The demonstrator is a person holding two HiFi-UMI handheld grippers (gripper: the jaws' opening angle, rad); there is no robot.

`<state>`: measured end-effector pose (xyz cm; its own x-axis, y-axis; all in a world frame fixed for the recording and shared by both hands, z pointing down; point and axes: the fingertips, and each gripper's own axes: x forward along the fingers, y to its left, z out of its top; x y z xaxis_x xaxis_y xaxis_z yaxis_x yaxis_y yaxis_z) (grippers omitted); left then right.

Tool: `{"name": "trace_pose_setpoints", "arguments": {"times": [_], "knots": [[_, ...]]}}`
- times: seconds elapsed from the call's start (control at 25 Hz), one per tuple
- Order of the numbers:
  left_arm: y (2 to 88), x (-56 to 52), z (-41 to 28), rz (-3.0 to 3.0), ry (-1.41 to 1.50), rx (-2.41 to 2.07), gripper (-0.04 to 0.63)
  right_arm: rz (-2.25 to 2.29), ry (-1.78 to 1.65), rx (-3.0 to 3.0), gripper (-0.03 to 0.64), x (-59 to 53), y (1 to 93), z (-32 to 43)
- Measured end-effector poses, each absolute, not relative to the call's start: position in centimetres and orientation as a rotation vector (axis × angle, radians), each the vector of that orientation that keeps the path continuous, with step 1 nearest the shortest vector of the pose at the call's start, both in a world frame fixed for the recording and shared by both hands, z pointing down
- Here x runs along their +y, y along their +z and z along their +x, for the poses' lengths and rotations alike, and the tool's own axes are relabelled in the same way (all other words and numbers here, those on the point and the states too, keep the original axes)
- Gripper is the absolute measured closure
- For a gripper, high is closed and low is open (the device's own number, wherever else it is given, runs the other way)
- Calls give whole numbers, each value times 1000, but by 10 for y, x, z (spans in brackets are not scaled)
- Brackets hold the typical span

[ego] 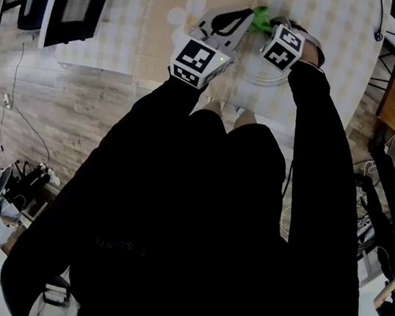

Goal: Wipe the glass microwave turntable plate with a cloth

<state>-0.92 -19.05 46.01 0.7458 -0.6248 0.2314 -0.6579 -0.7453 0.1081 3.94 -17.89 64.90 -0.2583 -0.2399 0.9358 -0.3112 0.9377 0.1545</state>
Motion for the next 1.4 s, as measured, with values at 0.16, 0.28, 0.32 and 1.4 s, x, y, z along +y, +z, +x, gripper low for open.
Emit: {"name": "trace_pose_setpoints", "arguments": {"times": [0.16,0.28,0.32,1.4], "knots": [[461,-181,-11,2766,259,-1023,574,379,114,-1860,511,-159,648,34],[464,-171,-13,2764,274,-1026,574,371,115,-1864,511,-143,649,30],[464,-168,-14,2763,279,-1027,574,369,116,-1867,511,-138,649,29],[474,-125,-24,2743,303,-1031,574,83,421,-1911,509,-22,650,-6]]}}
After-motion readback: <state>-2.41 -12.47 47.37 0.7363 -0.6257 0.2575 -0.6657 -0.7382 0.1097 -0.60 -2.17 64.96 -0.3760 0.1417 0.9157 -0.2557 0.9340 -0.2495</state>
